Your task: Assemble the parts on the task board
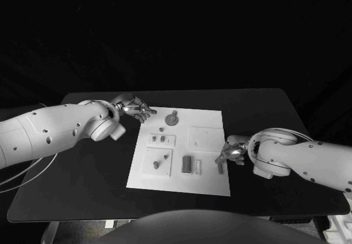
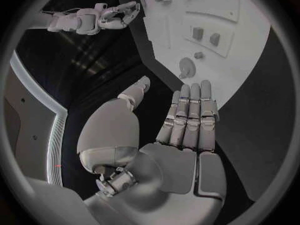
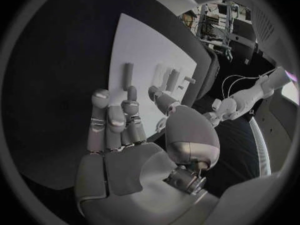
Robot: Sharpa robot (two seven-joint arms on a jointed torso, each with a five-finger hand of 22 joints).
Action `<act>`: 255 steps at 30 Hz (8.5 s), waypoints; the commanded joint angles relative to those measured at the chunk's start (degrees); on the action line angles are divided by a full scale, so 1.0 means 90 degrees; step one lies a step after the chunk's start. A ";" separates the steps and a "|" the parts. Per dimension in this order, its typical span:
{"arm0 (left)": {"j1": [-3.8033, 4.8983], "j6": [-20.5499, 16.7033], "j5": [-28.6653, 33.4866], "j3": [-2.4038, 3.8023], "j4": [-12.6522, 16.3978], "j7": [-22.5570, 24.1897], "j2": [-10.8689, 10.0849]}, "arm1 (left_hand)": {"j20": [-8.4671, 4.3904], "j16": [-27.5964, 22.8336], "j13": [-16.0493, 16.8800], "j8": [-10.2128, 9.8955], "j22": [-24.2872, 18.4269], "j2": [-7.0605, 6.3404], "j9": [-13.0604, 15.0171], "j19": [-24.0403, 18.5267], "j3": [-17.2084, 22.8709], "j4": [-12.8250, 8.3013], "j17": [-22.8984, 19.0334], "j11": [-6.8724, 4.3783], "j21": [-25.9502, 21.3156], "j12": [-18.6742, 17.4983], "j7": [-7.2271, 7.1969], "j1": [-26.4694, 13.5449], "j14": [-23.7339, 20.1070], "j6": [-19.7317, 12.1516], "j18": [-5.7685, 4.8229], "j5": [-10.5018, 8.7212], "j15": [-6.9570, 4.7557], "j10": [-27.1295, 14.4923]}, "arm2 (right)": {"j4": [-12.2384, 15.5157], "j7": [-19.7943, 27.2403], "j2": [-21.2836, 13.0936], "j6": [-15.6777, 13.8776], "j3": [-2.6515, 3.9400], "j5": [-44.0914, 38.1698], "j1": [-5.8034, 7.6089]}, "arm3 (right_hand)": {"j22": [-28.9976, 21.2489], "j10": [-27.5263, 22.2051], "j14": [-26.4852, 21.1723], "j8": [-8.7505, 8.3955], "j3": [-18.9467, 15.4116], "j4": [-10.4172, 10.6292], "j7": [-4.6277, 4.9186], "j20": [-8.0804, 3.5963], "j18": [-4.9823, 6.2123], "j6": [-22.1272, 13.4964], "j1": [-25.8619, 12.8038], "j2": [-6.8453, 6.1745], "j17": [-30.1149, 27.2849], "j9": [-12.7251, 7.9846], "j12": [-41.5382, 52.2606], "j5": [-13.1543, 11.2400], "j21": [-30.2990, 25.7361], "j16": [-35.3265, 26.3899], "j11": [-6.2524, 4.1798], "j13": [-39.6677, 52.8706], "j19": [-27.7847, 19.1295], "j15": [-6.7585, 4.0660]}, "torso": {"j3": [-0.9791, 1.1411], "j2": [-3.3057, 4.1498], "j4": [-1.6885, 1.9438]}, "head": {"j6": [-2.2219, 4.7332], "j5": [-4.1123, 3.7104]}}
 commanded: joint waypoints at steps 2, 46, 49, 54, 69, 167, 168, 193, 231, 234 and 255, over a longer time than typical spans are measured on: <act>0.0007 -0.0065 -0.0024 0.0003 0.0025 0.0051 0.0013 | 0.0019 -0.0026 0.0016 0.0044 0.0010 -0.0030 0.0000 -0.0020 0.0006 0.0033 0.0013 -0.0024 -0.0043 -0.0004 -0.0030 -0.0026 0.0003 -0.0004 0.0093 -0.0025 0.0002 0.0017 | -0.0087 -0.0253 -0.0003 0.0244 -0.0004 -0.0318 -0.0064 | 0.0008 0.0091 0.0144 0.0107 -0.0081 0.0229 0.0006 0.0025 0.0108 0.0220 -0.0231 0.0026 0.0168 0.0058 0.0015 -0.0017 0.0021 0.0000 0.0005 -0.0019 0.0065 0.0057 | -0.0011 0.0001 0.0006 | 0.0000 -0.0032; 0.0007 -0.0008 -0.0024 0.0002 0.0054 0.0081 0.0014 | 0.0020 -0.0075 0.0062 0.0087 0.0067 -0.0364 -0.0002 -0.0011 0.0241 0.0480 0.0101 -0.0025 -0.0084 -0.0024 -0.0040 -0.0133 0.0009 -0.0004 0.0108 -0.0044 0.0001 0.0016 | -0.0570 -0.0248 0.0504 0.0457 -0.0051 -0.0906 -0.0474 | 0.0053 0.0302 0.0260 0.0116 -0.0051 -0.0787 -0.0062 -0.0009 0.0129 0.0263 0.0380 0.0477 0.0109 0.0040 -0.0124 -0.0024 0.0008 -0.0081 -0.0061 -0.0107 0.0079 0.0045 | -0.0008 0.0002 0.0022 | 0.0000 0.0009; 0.0007 -0.0007 -0.0024 0.0002 0.0055 0.0075 0.0008 | 0.0020 -0.0076 0.0062 0.0088 0.0068 -0.0360 -0.0002 -0.0012 0.0238 0.0478 0.0103 -0.0025 -0.0085 -0.0025 -0.0040 -0.0129 0.0008 -0.0005 0.0108 -0.0045 0.0001 0.0016 | -0.0571 -0.0252 0.0505 0.0475 -0.0051 -0.0907 -0.0474 | 0.0056 0.0295 0.0244 0.0106 -0.0030 -0.0835 -0.0058 -0.0005 0.0129 0.0249 0.0555 0.0456 0.0090 0.0032 -0.0132 -0.0025 -0.0003 -0.0091 -0.0057 -0.0103 0.0070 0.0052 | -0.0005 0.0003 0.0022 | 0.0000 0.0009; 0.0007 -0.0003 -0.0024 0.0002 0.0057 0.0071 0.0004 | 0.0021 -0.0077 0.0064 0.0089 0.0071 -0.0350 -0.0001 -0.0013 0.0234 0.0474 0.0106 -0.0025 -0.0086 -0.0025 -0.0039 -0.0120 0.0008 -0.0007 0.0107 -0.0047 0.0002 0.0014 | -0.0593 -0.0266 0.0520 0.0522 -0.0051 -0.0989 -0.0474 | 0.0064 0.0267 0.0201 0.0091 -0.0061 -0.0837 -0.0045 0.0008 0.0129 0.0222 0.0771 0.0342 0.0045 0.0021 -0.0143 -0.0025 -0.0016 -0.0105 -0.0045 -0.0093 0.0048 0.0064 | -0.0003 0.0005 0.0018 | 0.0000 0.0008; 0.0007 0.0014 -0.0024 0.0001 0.0071 0.0058 0.0007 | 0.0021 -0.0080 0.0068 0.0090 0.0080 -0.0321 -0.0001 -0.0014 0.0212 0.0460 0.0116 -0.0025 -0.0088 -0.0025 -0.0037 -0.0101 0.0011 -0.0014 0.0107 -0.0050 0.0002 0.0016 | -0.0561 -0.0261 0.0547 0.0373 -0.0051 -0.1340 -0.0499 | 0.0051 0.0158 0.0099 -0.0096 -0.0095 -0.0818 0.0087 0.0047 0.0129 -0.0085 0.0740 0.0228 0.0005 -0.0092 -0.0156 -0.0025 -0.0080 -0.0139 0.0081 -0.0065 0.0010 0.0109 | -0.0004 0.0003 0.0022 | 0.0000 -0.0007; 0.0007 0.0083 -0.0224 -0.0004 0.0065 0.0012 0.0011 | 0.0020 -0.0099 0.0085 0.0104 0.0108 -0.0236 0.0000 -0.0017 0.0097 0.0404 0.0146 -0.0026 -0.0103 -0.0030 -0.0038 -0.0072 0.0013 -0.0023 0.0107 -0.0048 0.0000 0.0012 | -0.0734 0.0012 0.0973 -0.0768 0.0111 0.0667 -0.0379 | 0.0048 0.0323 0.0206 -0.0001 -0.0221 -0.0794 -0.0023 0.0021 0.0129 0.0232 0.0623 0.0305 0.0031 -0.0214 -0.0145 -0.0025 -0.0080 -0.0178 -0.0027 -0.0075 0.0125 0.0029 | -0.0008 0.0002 0.0018 | 0.0000 0.0048; 0.0007 0.0080 -0.0224 -0.0004 0.0066 0.0012 0.0011 | 0.0020 -0.0099 0.0085 0.0104 0.0108 -0.0236 0.0000 -0.0017 0.0097 0.0404 0.0146 -0.0026 -0.0104 -0.0030 -0.0038 -0.0072 0.0013 -0.0023 0.0107 -0.0048 0.0000 0.0012 | -0.0786 -0.0004 0.1013 -0.0725 0.0108 0.0589 -0.0379 | 0.0047 0.0318 0.0202 -0.0005 -0.0223 -0.0790 -0.0020 0.0022 0.0129 0.0227 0.0608 0.0297 0.0027 -0.0218 -0.0148 -0.0025 -0.0083 -0.0180 -0.0025 -0.0075 0.0124 0.0027 | -0.0008 0.0002 0.0019 | 0.0000 0.0045; 0.0007 0.0083 -0.0224 -0.0004 0.0077 0.0008 -0.0005 | 0.0020 -0.0103 0.0088 0.0107 0.0112 -0.0222 -0.0001 -0.0015 0.0085 0.0410 0.0151 -0.0026 -0.0106 -0.0030 -0.0039 -0.0081 0.0016 -0.0021 0.0107 -0.0047 0.0000 0.0014 | -0.1006 -0.0145 0.1357 0.0142 -0.0018 -0.0220 -0.0399 | 0.0108 0.0210 0.0208 0.0040 0.0058 0.0608 -0.0046 -0.0070 0.0129 0.0263 -0.0861 -0.0080 0.0190 -0.0302 -0.0095 0.0012 -0.0075 -0.0163 -0.0054 0.0018 0.0110 -0.0017 | -0.0008 0.0005 0.0022 | 0.0000 0.0050; 0.0007 0.0096 -0.0224 -0.0005 0.0091 -0.0025 -0.0028 | 0.0018 -0.0109 0.0094 0.0112 0.0119 -0.0183 -0.0002 -0.0013 0.0064 0.0400 0.0160 -0.0029 -0.0113 -0.0030 -0.0041 -0.0067 0.0020 -0.0021 0.0109 -0.0046 -0.0002 0.0015 | -0.1245 0.0005 0.1409 0.0188 -0.0046 -0.0970 -0.0566 | 0.0077 0.0458 0.0435 0.0156 0.0132 -0.0628 -0.0132 -0.0058 0.0129 0.0531 -0.0471 0.0315 0.0384 -0.0454 -0.0110 0.0018 -0.0049 -0.0208 -0.0134 0.0201 0.0237 -0.0050 | 0.0002 0.0003 0.0012 | 0.0000 0.0021; 0.0007 0.0089 -0.0224 -0.0005 0.0081 -0.0033 -0.0029 | 0.0018 -0.0112 0.0095 0.0112 0.0120 -0.0166 -0.0003 -0.0013 0.0058 0.0392 0.0162 -0.0029 -0.0115 -0.0030 -0.0041 -0.0059 0.0020 -0.0023 0.0109 -0.0046 -0.0002 0.0014 | -0.1205 0.0082 0.1355 0.0108 -0.0046 -0.0790 -0.0569 | 0.0072 0.0453 0.0414 0.0147 0.0175 -0.0683 -0.0121 -0.0055 0.0129 0.0511 -0.0345 0.0273 0.0345 -0.0472 -0.0138 0.0019 -0.0063 -0.0227 -0.0123 0.0212 0.0239 -0.0040 | 0.0006 0.0004 0.0011 | 0.0000 0.0025; 0.0007 0.0086 -0.0224 -0.0007 0.0060 -0.0053 -0.0029 | 0.0020 -0.0131 0.0103 0.0114 0.0130 -0.0067 -0.0010 -0.0018 -0.0027 0.0321 0.0176 -0.0026 -0.0133 -0.0036 -0.0038 -0.0032 0.0021 -0.0032 0.0107 -0.0048 -0.0001 0.0006 | -0.1151 0.0251 0.1101 -0.0263 -0.0045 -0.0220 -0.0570 | 0.0084 0.0406 0.0303 0.0136 0.0192 -0.0810 -0.0065 -0.0018 0.0129 0.0391 0.0492 0.0394 0.0205 -0.0537 -0.0260 0.0017 -0.0118 -0.0303 -0.0067 0.0266 0.0204 0.0007 | -0.0003 0.0003 0.0018 | 0.0000 0.0008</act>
